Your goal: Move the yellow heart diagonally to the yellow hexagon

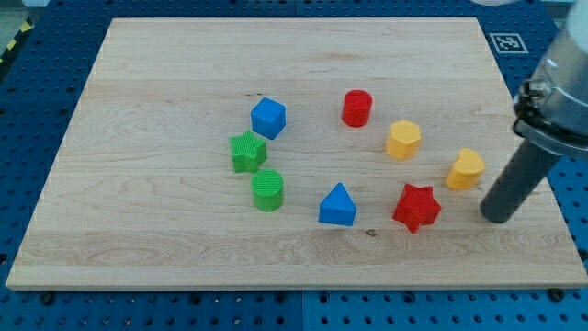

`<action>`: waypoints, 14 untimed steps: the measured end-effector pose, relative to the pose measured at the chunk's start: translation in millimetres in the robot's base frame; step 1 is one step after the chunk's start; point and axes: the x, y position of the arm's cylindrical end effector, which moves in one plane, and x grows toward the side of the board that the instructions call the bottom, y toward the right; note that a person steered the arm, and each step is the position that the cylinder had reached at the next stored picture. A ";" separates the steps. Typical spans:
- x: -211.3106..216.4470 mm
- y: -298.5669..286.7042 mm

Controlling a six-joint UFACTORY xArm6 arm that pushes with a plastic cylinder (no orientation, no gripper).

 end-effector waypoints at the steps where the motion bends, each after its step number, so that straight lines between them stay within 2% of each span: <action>1: -1.8 29.4; 3: -50.1 30.0; 4: -50.1 17.3; 5: -49.0 -30.2; 6: -49.1 -31.2; 8: -78.5 -31.2; 13: -61.3 -47.7; 14: -86.7 -47.7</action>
